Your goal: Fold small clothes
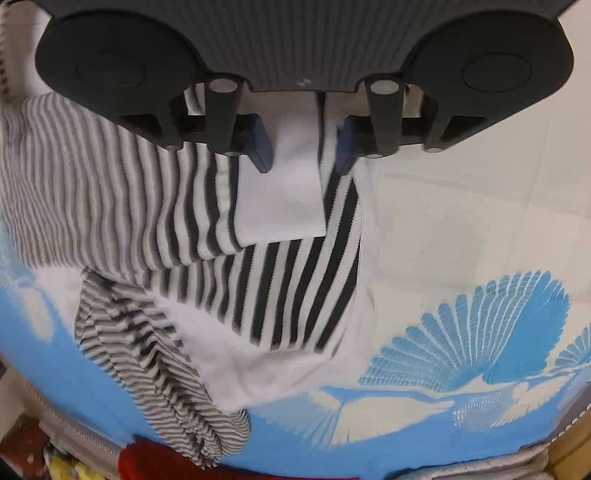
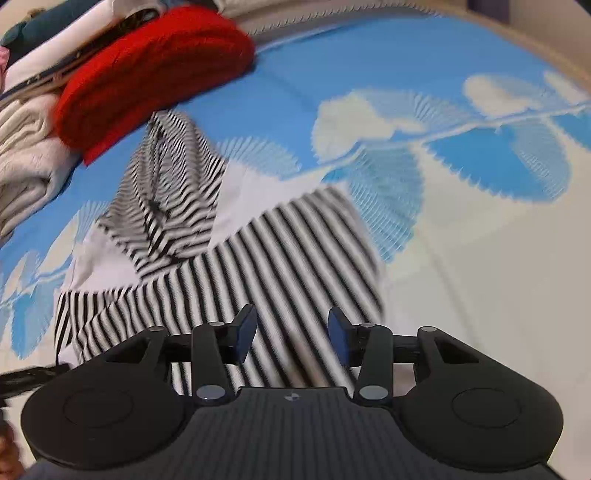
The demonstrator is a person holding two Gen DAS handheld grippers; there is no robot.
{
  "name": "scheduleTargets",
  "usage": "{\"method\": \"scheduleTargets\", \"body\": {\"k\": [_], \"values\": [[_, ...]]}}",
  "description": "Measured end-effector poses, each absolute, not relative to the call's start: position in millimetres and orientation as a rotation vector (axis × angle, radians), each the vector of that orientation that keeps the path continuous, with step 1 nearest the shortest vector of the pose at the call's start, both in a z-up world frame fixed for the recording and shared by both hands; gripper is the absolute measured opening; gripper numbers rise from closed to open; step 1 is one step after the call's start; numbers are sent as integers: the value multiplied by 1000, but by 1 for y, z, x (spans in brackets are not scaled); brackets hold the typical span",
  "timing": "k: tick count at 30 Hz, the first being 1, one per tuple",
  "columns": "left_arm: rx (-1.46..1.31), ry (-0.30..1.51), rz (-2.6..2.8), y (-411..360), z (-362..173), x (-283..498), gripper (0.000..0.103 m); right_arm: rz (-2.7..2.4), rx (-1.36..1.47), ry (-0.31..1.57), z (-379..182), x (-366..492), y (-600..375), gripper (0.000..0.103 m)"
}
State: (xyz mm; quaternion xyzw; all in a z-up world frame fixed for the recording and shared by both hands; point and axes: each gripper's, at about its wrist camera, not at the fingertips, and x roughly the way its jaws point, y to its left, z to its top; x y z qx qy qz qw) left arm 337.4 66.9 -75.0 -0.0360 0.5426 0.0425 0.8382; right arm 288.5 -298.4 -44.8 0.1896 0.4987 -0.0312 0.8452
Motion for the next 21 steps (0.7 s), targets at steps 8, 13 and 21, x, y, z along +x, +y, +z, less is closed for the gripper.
{"method": "scheduleTargets", "body": {"k": [8, 13, 21], "values": [[-112, 905, 28, 51, -3, 339, 49, -146, 388, 1080, -41, 292, -312, 45], [-77, 754, -5, 55, 23, 356, 57, -161, 289, 996, -24, 295, -321, 45], [-85, 767, 27, 61, 6, 495, 55, -179, 118, 972, -31, 297, -335, 45]]}}
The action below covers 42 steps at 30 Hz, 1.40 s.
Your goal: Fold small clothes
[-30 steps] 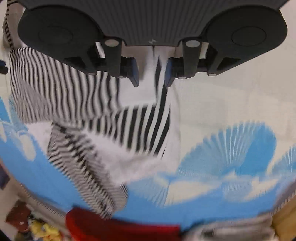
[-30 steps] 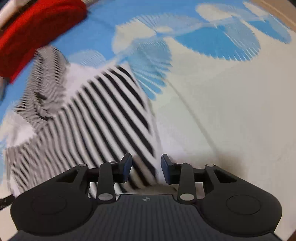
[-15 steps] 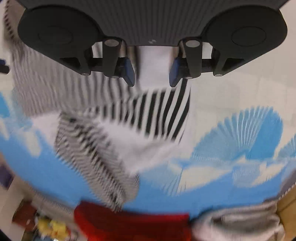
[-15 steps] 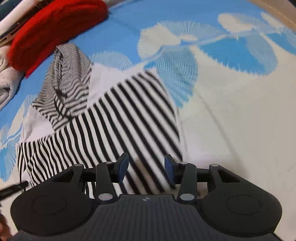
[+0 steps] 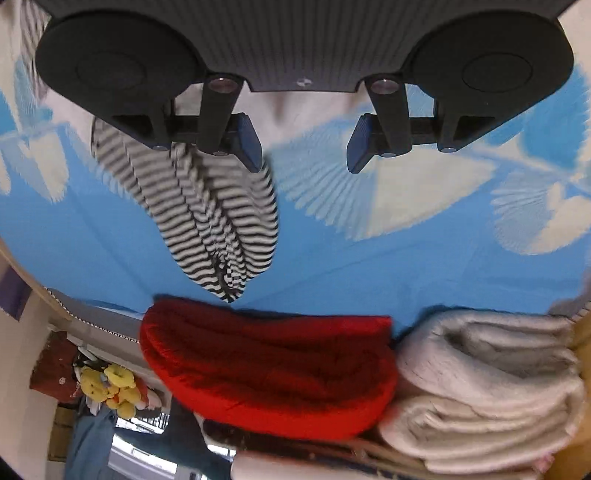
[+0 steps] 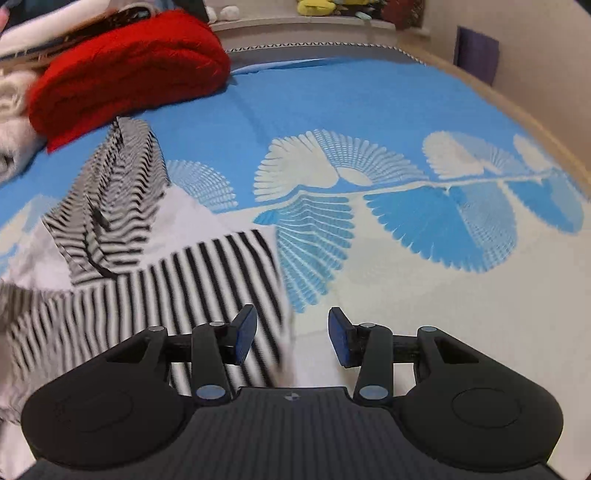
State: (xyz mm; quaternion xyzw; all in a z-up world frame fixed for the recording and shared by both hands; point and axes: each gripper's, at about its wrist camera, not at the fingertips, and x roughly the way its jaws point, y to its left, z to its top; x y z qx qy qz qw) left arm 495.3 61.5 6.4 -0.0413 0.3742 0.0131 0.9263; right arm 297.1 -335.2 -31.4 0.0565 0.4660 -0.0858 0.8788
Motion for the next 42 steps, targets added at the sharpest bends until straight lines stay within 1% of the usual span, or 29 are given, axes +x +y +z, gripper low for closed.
{"method": "scheduleTargets", "body": {"k": [2, 8, 11, 14, 16, 17, 19, 20, 24, 27, 31, 33, 35, 36, 38, 39, 40, 41, 42], "values": [[-93, 784, 7, 56, -5, 541, 55, -179, 78, 994, -40, 299, -336, 45], [-182, 889, 40, 53, -49, 658, 56, -154, 90, 1014, -50, 309, -340, 45], [-238, 919, 83, 54, -69, 698, 59, -149, 85, 1019, -53, 315, -341, 45], [-289, 946, 89, 49, -83, 724, 67, -162, 95, 1022, -54, 321, -346, 45], [-281, 953, 71, 37, -88, 735, 67, -156, 105, 1013, -52, 323, -349, 45], [-253, 961, 67, 31, -91, 739, 64, -156, 99, 1008, -52, 324, -349, 45], [-184, 968, 29, 20, -93, 742, 25, -165, 83, 1009, -53, 325, -350, 45], [-144, 967, 12, 14, -91, 739, 4, -170, 82, 1013, -54, 326, -351, 45], [-40, 844, -102, -6, -52, 696, 3, -176, 104, 1013, -51, 327, -355, 45], [73, 753, -280, -24, -11, 626, 3, -183, 115, 980, -41, 325, -357, 45], [201, 699, -550, -37, 29, 483, 3, -200, 144, 958, -33, 319, -362, 45], [285, 743, -714, -38, 34, 395, 3, -204, 176, 952, -28, 316, -364, 45], [356, 847, -793, -33, 29, 323, 4, -207, 214, 933, -21, 312, -366, 45], [378, 915, -801, -28, 24, 301, 8, -204, 233, 920, -17, 310, -367, 45], [366, 1014, -718, -10, 19, 260, 8, -194, 272, 891, -8, 304, -366, 45], [309, 1018, -662, 1, 22, 251, 16, -184, 288, 879, -4, 302, -365, 45], [203, 1016, -586, 16, 27, 248, 22, -170, 304, 866, 0, 300, -364, 45], [56, 1014, -488, 34, 30, 249, 32, -155, 318, 854, 3, 297, -363, 45], [-42, 1013, -424, 45, 31, 254, 34, -136, 333, 846, 4, 295, -361, 45]]}}
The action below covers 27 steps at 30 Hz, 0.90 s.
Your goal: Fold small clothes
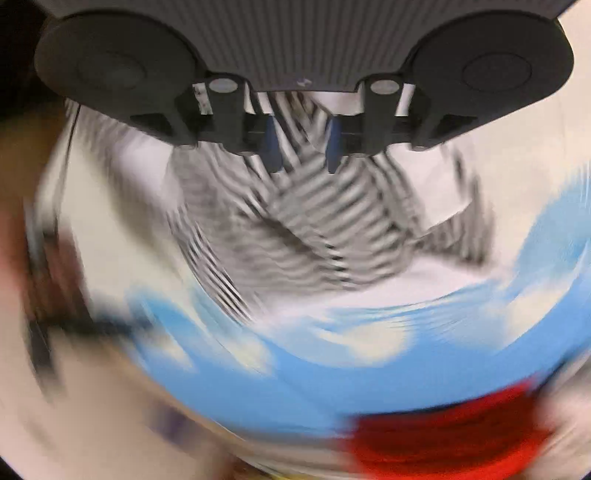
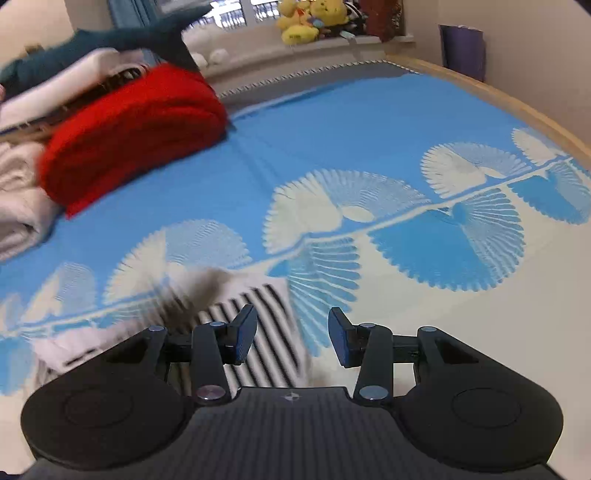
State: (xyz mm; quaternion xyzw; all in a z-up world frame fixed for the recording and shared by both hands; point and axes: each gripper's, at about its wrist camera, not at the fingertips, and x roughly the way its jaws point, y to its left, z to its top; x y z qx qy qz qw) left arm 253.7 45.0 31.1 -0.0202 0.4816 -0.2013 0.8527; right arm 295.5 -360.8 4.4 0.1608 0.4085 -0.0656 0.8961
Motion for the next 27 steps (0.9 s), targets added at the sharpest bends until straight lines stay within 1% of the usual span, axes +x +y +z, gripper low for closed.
{"method": "scheduleTargets", "body": {"k": [1, 3, 5, 7, 8, 13, 17, 19, 20, 21, 22, 23, 24, 25, 27], "values": [[-162, 997, -355, 57, 28, 256, 34, -114, 347, 851, 4, 295, -359, 45], [-300, 980, -292, 66, 15, 267, 42, -64, 395, 881, 0, 295, -355, 45], [-390, 1093, -164, 65, -8, 285, 42, -19, 496, 938, -12, 296, -355, 45], [-454, 1150, -122, 58, -21, 303, 47, 12, 550, 1012, -26, 297, -350, 45], [-465, 1166, -122, 58, -26, 308, 50, 26, 547, 1053, -34, 296, -344, 45], [-460, 1229, -130, 56, -40, 313, 50, 75, 520, 1195, -69, 292, -323, 45], [-446, 1247, -154, 48, -52, 315, 48, 108, 509, 1232, -79, 289, -310, 45], [-432, 1261, -163, 41, -54, 312, 44, 142, 493, 1237, -79, 288, -299, 45], [-426, 1261, -170, 38, -54, 311, 34, 158, 475, 1241, -79, 288, -293, 43], [-426, 1258, -172, 37, -53, 309, 22, 165, 456, 1244, -78, 288, -288, 34], [-427, 1250, -170, 36, -52, 309, 16, 170, 440, 1242, -77, 288, -284, 16], [-425, 1243, -173, 37, -51, 309, 4, 175, 433, 1240, -76, 288, -281, 7], [-423, 1231, -177, 38, -48, 310, 2, 181, 438, 1236, -76, 289, -280, 3], [-426, 1217, -182, 40, -45, 311, 2, 185, 450, 1222, -74, 289, -281, 1], [-460, 1126, -180, 51, -29, 312, 1, 187, 500, 1154, -65, 290, -286, 1]]}}
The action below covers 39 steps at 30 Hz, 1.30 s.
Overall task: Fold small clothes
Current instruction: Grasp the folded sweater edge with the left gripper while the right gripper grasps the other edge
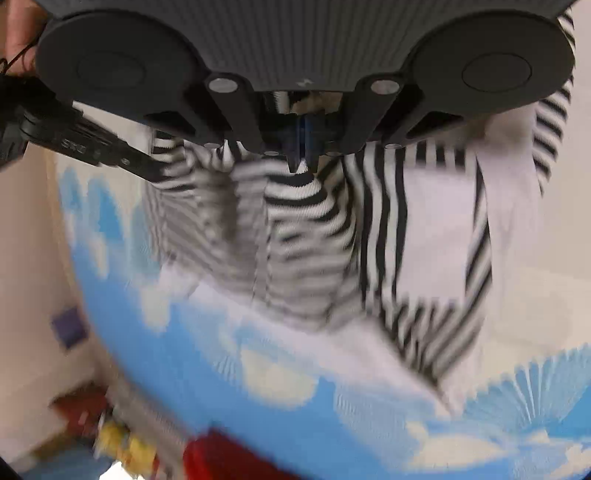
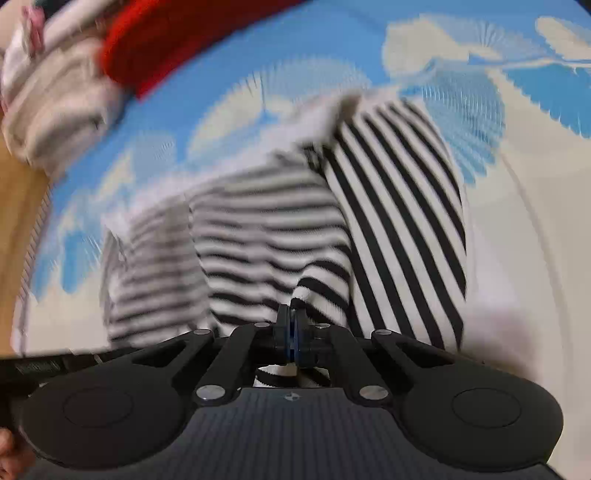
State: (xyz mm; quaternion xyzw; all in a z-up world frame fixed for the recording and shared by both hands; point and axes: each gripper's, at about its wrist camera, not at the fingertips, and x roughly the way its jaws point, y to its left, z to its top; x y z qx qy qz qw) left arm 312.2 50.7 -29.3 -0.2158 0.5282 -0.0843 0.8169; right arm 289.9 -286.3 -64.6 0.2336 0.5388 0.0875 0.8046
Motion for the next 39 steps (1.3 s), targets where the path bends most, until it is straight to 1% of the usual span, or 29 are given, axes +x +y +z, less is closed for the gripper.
{"method": "scheduleTargets", "body": {"k": [3, 4, 6, 7, 8, 9, 10, 12, 13, 14, 15, 16, 18, 19, 20, 21, 22, 23, 25, 26, 27, 28, 29, 31, 33, 34, 35, 37, 39], "values": [[-465, 853, -137, 75, 16, 307, 1, 199, 657, 939, -34, 289, -309, 0], [-477, 796, -124, 84, 25, 305, 1, 195, 690, 870, -24, 288, -317, 0], [-505, 777, -81, 98, 26, 304, 2, 191, 755, 738, -7, 282, -334, 0], [-507, 815, -59, 101, 20, 305, 2, 183, 774, 707, -3, 280, -340, 0], [-508, 900, -36, 104, 7, 308, 2, 175, 789, 697, -3, 280, -344, 0], [-512, 1013, -13, 105, -12, 311, 2, 163, 787, 721, -6, 281, -345, 0], [-517, 1098, 11, 105, -26, 312, 3, 137, 760, 793, -15, 284, -343, 0], [-557, 1231, 40, 106, -54, 310, 12, 53, 676, 1001, -42, 292, -336, 0], [-558, 1261, 38, 104, -58, 310, 13, 7, 647, 1105, -60, 293, -333, 0], [-532, 1255, 23, 100, -55, 310, 13, -40, 626, 1190, -78, 293, -331, 1], [-498, 1227, 16, 97, -49, 310, 17, -59, 605, 1223, -85, 293, -328, 1], [-472, 1180, 18, 97, -39, 311, 19, -65, 573, 1228, -86, 293, -323, 5], [-454, 1069, 17, 98, -20, 310, 28, -73, 529, 1161, -72, 292, -318, 6], [-447, 1021, 13, 97, -12, 309, 28, -73, 521, 1101, -61, 292, -317, 9], [-446, 987, 2, 94, -8, 307, 28, -73, 514, 1043, -51, 291, -316, 14], [-455, 960, -16, 93, -4, 308, 28, -73, 508, 995, -43, 289, -317, 27], [-483, 933, -47, 91, -2, 307, 28, -63, 511, 938, -35, 288, -317, 35], [-520, 910, -93, 89, 0, 307, 28, -41, 523, 898, -31, 287, -316, 37], [-543, 905, -154, 82, -1, 309, 28, 23, 555, 871, -30, 292, -313, 37], [-533, 932, -151, 79, -8, 312, 28, 65, 580, 880, -33, 294, -310, 37], [-511, 983, -128, 76, -18, 316, 28, 97, 608, 905, -39, 296, -307, 36], [-468, 1072, -77, 74, -33, 321, 27, 103, 621, 936, -43, 297, -306, 37], [-434, 1147, -19, 74, -47, 323, 24, 95, 618, 991, -51, 299, -304, 37], [-447, 1243, 76, 82, -69, 322, 24, 41, 570, 1117, -70, 303, -300, 36], [-483, 1221, 61, 84, -63, 320, 24, -56, 503, 1214, -87, 303, -301, 38], [-450, 1182, 42, 80, -52, 320, 24, -67, 513, 1212, -90, 303, -303, 38], [-411, 1125, 19, 75, -41, 319, 24, -65, 541, 1200, -89, 304, -307, 38], [-384, 1068, -3, 73, -32, 317, 24, -41, 564, 1145, -78, 305, -307, 38], [-390, 1074, -10, 74, -37, 321, 24, -10, 558, 1082, -67, 303, -303, 38]]}}
